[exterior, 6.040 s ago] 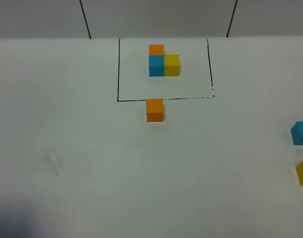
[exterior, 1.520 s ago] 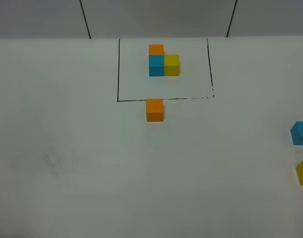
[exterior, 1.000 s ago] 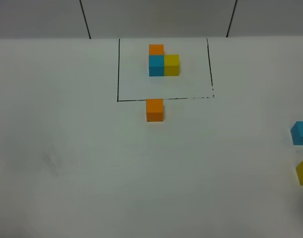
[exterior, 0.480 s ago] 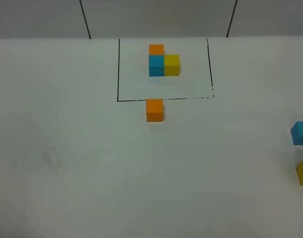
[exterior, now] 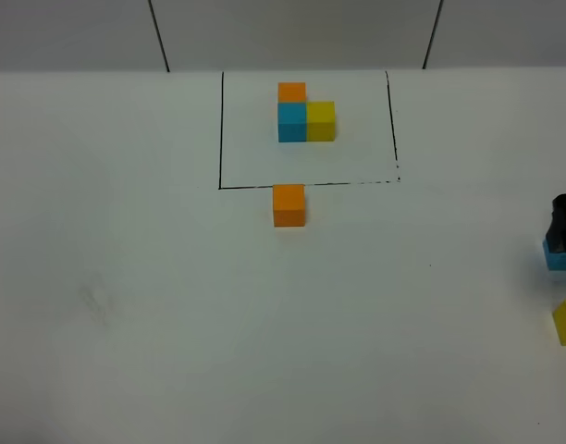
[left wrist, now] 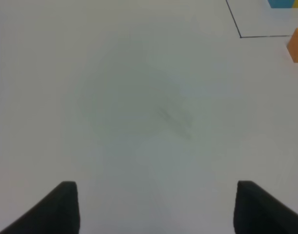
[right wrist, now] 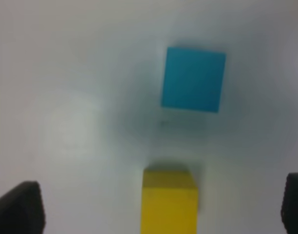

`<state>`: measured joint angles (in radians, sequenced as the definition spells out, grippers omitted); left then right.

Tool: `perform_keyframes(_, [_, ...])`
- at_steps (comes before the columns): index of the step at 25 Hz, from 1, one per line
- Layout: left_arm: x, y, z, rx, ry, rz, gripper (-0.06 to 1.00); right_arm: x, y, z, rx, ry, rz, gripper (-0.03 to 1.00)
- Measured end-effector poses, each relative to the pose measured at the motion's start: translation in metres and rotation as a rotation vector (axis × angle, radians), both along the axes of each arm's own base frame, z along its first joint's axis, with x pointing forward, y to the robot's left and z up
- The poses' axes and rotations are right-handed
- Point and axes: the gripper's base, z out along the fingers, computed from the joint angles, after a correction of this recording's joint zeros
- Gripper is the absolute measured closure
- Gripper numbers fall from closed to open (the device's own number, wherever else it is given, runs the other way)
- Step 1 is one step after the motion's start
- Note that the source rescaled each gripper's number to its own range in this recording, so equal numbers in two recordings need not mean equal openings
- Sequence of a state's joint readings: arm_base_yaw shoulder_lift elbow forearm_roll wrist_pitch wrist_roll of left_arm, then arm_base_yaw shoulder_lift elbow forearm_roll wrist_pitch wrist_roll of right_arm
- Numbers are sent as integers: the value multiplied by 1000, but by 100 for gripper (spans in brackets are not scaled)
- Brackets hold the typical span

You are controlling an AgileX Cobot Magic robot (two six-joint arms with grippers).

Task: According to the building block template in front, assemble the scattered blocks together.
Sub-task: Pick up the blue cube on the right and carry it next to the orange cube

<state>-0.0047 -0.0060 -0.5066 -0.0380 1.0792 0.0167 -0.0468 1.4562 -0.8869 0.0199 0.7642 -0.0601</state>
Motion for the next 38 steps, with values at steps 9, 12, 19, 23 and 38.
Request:
perform_keyframes(9, [0, 0, 0, 0, 0, 0, 48, 39, -3, -43, -7, 47, 21, -3])
perform_keyframes(12, [0, 0, 0, 0, 0, 0, 48, 45, -10, -55, -6, 62, 0, -3])
perform_keyframes(19, [0, 0, 0, 0, 0, 0, 48, 48, -30, -77, 0, 105, -62, 1])
perform_keyframes(23, [0, 0, 0, 0, 0, 0, 48, 49, -35, -85, -2, 119, -60, 7])
perform_keyframes(38, [0, 0, 0, 0, 0, 0, 48, 57, -36, -110, -2, 120, -63, 62])
